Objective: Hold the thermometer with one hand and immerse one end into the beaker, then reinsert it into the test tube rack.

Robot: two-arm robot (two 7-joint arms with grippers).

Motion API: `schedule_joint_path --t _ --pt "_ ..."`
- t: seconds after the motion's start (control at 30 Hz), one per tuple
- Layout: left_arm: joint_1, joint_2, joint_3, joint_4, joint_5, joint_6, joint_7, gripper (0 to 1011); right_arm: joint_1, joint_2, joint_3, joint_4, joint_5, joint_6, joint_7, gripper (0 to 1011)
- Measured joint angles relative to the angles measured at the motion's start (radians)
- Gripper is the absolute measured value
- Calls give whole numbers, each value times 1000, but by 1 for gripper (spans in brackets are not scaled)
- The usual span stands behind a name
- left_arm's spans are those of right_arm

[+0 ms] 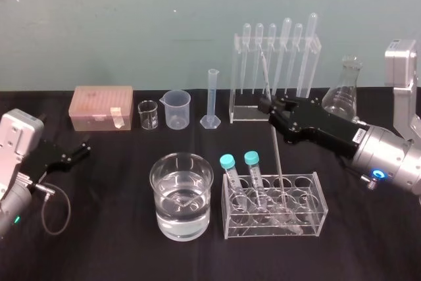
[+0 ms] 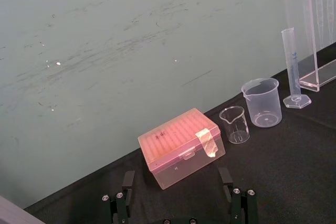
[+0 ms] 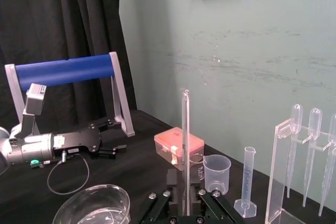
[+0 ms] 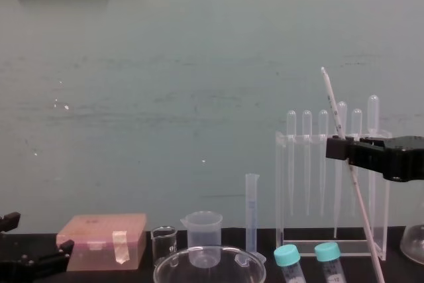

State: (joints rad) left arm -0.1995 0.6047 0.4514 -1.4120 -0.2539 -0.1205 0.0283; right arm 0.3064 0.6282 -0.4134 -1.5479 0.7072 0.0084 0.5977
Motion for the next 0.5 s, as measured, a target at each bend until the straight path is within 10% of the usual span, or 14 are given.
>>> schedule_joint_path --t 0.5 --pt "0 0 0 0 0 0 0 1008 0 0 1 -1 2 0 0 586"
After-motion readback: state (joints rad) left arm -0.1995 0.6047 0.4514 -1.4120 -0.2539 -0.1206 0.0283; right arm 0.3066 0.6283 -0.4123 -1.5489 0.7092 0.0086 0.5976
